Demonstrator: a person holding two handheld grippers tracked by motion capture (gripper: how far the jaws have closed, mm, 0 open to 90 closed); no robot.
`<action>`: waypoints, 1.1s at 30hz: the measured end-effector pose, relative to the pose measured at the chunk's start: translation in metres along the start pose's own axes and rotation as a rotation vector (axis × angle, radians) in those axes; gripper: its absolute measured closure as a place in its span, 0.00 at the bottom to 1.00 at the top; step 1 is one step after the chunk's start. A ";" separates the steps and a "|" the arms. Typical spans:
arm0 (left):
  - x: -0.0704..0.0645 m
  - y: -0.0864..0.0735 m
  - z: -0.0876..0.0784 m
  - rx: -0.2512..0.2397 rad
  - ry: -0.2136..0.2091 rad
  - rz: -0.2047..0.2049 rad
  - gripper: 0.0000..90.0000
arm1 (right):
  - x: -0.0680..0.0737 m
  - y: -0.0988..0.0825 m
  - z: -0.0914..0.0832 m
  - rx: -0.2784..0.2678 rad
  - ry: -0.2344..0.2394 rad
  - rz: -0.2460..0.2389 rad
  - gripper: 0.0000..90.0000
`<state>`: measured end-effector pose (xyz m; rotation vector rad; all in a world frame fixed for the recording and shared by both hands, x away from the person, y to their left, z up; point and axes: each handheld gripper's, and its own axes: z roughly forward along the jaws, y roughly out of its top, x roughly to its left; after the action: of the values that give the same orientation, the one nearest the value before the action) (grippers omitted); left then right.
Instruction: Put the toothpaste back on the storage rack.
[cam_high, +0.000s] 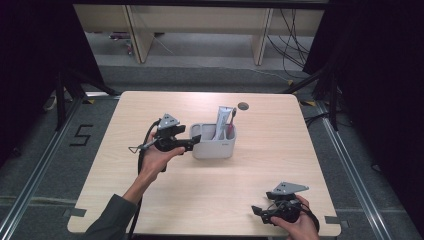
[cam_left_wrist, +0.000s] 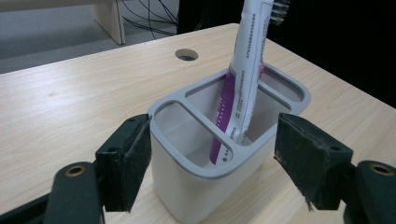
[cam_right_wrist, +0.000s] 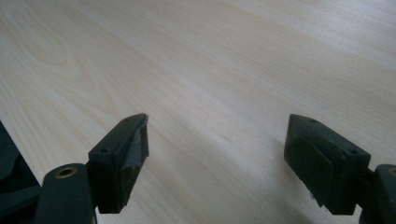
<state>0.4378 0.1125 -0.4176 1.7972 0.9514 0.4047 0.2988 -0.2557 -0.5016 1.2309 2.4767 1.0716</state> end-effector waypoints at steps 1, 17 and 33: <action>0.000 -0.001 -0.002 -0.003 0.000 -0.004 0.30 | 0.000 0.000 0.000 0.000 0.000 0.000 0.26; 0.010 -0.019 -0.019 -0.011 -0.009 -0.024 0.24 | -0.001 0.001 0.000 -0.017 0.002 -0.003 0.26; 0.011 -0.031 -0.028 -0.017 -0.011 -0.018 0.20 | 0.000 0.001 -0.001 -0.012 -0.006 0.014 0.26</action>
<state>0.4135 0.1435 -0.4355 1.7728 0.9532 0.3902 0.2989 -0.2562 -0.5001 1.2477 2.4578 1.0829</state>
